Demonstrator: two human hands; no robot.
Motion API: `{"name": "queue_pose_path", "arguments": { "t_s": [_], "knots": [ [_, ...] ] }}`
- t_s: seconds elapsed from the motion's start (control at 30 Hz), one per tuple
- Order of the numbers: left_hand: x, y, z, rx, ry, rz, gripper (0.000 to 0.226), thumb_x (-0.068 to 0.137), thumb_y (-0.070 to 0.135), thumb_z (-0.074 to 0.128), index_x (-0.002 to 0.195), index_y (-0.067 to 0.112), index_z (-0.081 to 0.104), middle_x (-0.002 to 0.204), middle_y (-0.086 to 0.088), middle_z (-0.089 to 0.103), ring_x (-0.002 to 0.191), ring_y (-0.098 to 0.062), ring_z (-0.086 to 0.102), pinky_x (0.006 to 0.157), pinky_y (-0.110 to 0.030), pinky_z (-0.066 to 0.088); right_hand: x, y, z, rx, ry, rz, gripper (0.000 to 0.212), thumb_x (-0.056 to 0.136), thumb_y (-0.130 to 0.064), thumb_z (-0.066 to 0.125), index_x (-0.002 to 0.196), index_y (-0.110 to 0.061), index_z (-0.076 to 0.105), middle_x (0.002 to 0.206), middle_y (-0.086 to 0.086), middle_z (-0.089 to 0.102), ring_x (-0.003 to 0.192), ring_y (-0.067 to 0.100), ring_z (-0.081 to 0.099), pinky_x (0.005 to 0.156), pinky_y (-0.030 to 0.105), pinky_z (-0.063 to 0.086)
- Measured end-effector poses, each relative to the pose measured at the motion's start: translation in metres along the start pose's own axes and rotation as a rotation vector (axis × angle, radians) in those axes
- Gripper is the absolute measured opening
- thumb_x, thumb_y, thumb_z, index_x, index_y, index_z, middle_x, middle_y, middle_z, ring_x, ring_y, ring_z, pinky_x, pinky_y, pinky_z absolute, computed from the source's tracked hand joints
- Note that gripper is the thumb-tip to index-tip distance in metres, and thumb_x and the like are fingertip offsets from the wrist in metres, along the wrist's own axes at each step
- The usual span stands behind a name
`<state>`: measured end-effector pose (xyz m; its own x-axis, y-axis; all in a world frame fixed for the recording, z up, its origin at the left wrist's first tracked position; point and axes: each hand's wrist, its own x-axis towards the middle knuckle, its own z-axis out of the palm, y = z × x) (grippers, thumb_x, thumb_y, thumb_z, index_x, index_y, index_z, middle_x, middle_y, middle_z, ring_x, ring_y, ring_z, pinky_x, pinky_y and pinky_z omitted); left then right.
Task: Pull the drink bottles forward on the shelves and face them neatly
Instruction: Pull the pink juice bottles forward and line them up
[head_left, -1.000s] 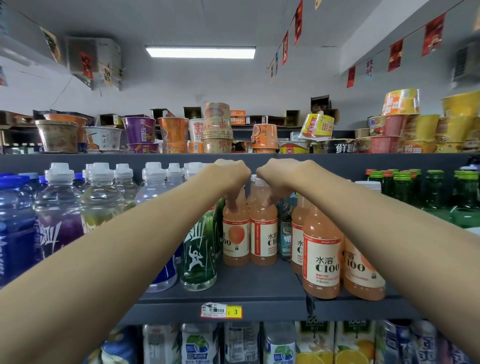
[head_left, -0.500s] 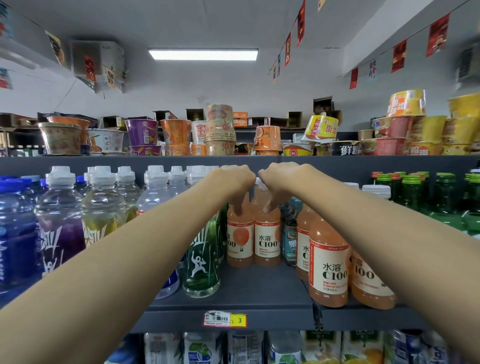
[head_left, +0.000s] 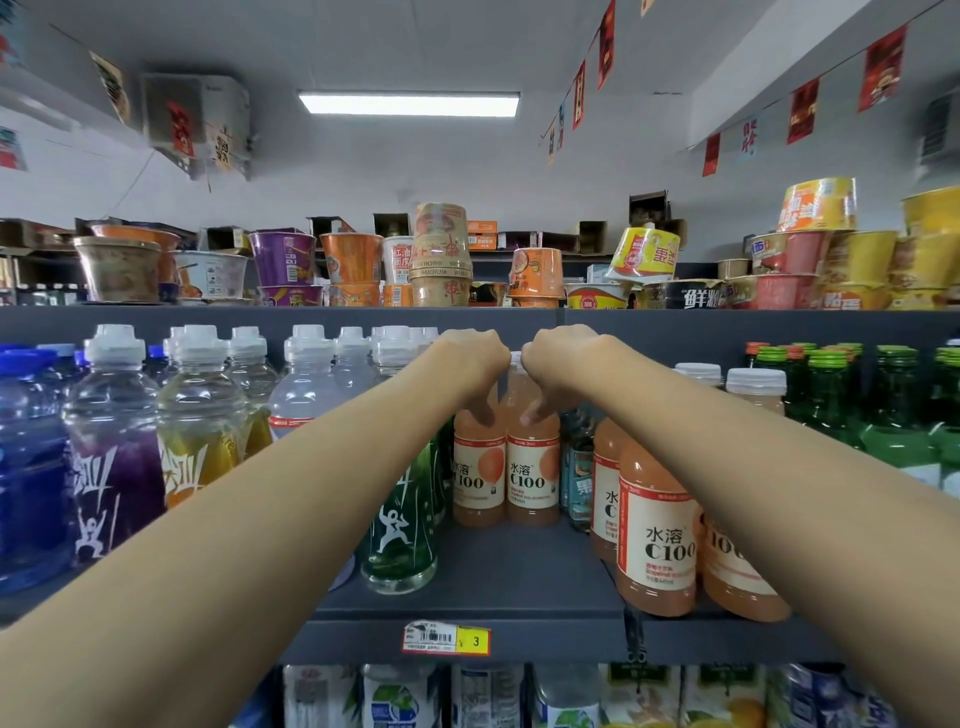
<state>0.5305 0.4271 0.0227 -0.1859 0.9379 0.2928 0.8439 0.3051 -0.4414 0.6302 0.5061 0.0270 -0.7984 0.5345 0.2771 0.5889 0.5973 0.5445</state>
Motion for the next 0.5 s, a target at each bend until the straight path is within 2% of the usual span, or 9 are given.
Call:
{"name": "queue_pose_path", "arguments": {
  "t_s": [0.07,0.17,0.27,0.37,0.5],
  "knots": [
    [0.0016,0.0020,0.0015,0.028,-0.002,-0.008,0.048,0.081,0.053,0.076,0.123,0.032,0.065,0.106,0.002,0.060,0.094,-0.019,0.063,0.078,-0.031,0.054,-0.0009,0.0020,-0.0015,-0.009,-0.019,-0.007,0.058,0.081,-0.059,0.075,0.118,-0.016,0.065,0.075,-0.003,0.052,0.074,0.018,0.058,0.048,0.026,0.036],
    [0.0037,0.0046,0.0033,0.063,-0.008,-0.023,0.046,0.083,0.057,0.072,0.122,0.034,0.065,0.109,0.002,0.061,0.098,-0.019,0.062,0.080,-0.032,0.053,-0.0008,0.0018,-0.0013,-0.009,-0.023,-0.017,0.058,0.080,-0.056,0.077,0.120,-0.015,0.065,0.077,-0.003,0.053,0.077,0.018,0.059,0.049,0.026,0.036],
    [0.0042,0.0046,0.0033,0.110,-0.020,-0.029,0.057,0.079,0.061,0.073,0.126,0.031,0.063,0.101,0.004,0.059,0.092,-0.017,0.059,0.071,-0.031,0.046,-0.0004,0.0015,0.0012,0.005,-0.010,-0.032,0.060,0.081,-0.055,0.077,0.123,-0.014,0.064,0.087,-0.001,0.057,0.083,0.020,0.060,0.057,0.028,0.042],
    [0.0038,0.0045,0.0041,0.190,-0.030,-0.040,0.077,0.070,0.062,0.080,0.132,0.025,0.056,0.110,0.002,0.060,0.103,-0.020,0.062,0.075,-0.033,0.046,-0.0005,0.0017,0.0027,0.021,0.006,-0.036,0.059,0.081,-0.052,0.077,0.124,-0.014,0.063,0.094,0.000,0.059,0.083,0.019,0.060,0.056,0.027,0.041],
    [0.0048,0.0081,0.0057,0.251,-0.017,-0.072,0.075,0.071,0.059,0.082,0.130,0.019,0.056,0.105,0.003,0.058,0.104,-0.023,0.064,0.078,-0.034,0.050,0.0011,0.0011,0.0040,0.031,0.020,-0.024,0.055,0.084,-0.047,0.078,0.125,-0.014,0.063,0.094,0.001,0.058,0.082,0.019,0.059,0.052,0.026,0.038]
  ]
}}
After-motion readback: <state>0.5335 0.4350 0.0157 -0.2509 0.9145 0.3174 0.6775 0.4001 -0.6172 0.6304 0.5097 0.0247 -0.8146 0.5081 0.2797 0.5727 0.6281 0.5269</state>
